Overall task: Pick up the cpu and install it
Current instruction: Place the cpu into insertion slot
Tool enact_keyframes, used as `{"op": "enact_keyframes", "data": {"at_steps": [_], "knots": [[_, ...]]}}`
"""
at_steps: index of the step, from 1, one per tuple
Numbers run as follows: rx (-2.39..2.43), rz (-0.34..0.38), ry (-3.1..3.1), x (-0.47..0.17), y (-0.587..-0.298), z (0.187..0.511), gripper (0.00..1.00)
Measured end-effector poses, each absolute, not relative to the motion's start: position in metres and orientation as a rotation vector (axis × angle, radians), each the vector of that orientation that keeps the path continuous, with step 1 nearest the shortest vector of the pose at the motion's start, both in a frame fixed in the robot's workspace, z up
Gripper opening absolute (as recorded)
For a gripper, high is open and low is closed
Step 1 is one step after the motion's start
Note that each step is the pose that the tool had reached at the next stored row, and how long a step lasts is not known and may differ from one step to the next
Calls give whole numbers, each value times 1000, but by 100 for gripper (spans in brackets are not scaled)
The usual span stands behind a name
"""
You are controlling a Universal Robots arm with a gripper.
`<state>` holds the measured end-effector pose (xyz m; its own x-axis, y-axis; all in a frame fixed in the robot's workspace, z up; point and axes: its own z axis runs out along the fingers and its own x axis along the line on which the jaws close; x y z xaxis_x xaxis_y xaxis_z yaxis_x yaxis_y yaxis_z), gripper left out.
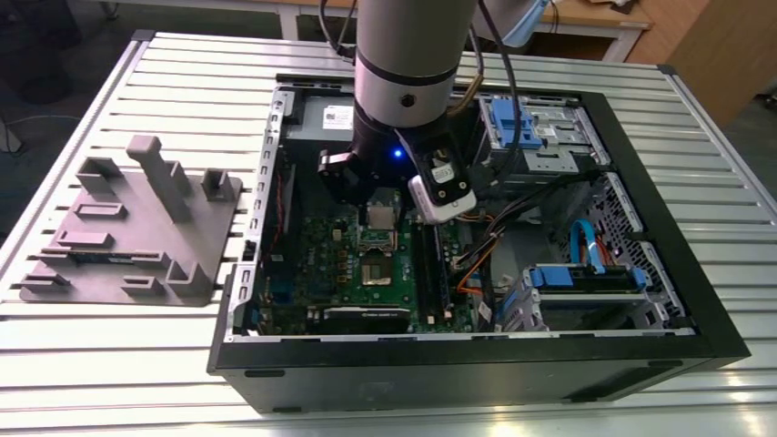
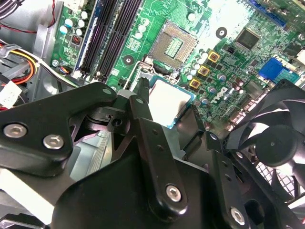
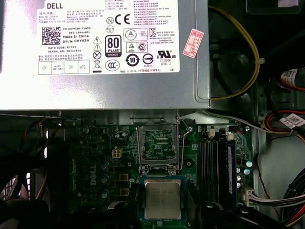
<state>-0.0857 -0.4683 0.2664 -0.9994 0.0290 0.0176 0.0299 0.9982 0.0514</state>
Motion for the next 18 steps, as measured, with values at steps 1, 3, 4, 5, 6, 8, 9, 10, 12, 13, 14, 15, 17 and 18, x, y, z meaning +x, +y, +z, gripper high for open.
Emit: {"op": "enact_keyframes", "data": {"at_steps": [1,3,4,5,6,8,9,10,12,13,14,15,17,18], "knots": [[-46,-81,-3123,-86,-468,266,47],[-46,-81,-3123,-86,-468,266,47],[-46,-81,-3123,-86,-468,266,47],[-46,-81,-3123,-86,-468,266,47],[-46,-81,-3124,-86,-468,266,47],[-46,-81,-3123,-86,-468,265,47],[-46,-81,-3123,-86,-469,265,47],[-46,-81,-3123,-86,-469,264,47],[-46,-81,-3123,-86,-469,262,47],[-46,-81,-3123,-86,-469,261,47],[-46,-81,-3123,-86,-469,260,47],[-46,-81,-3123,-86,-469,259,47],[-46,-81,-3123,-86,-469,256,47],[-46,-81,-3123,-87,-469,255,47]]}}
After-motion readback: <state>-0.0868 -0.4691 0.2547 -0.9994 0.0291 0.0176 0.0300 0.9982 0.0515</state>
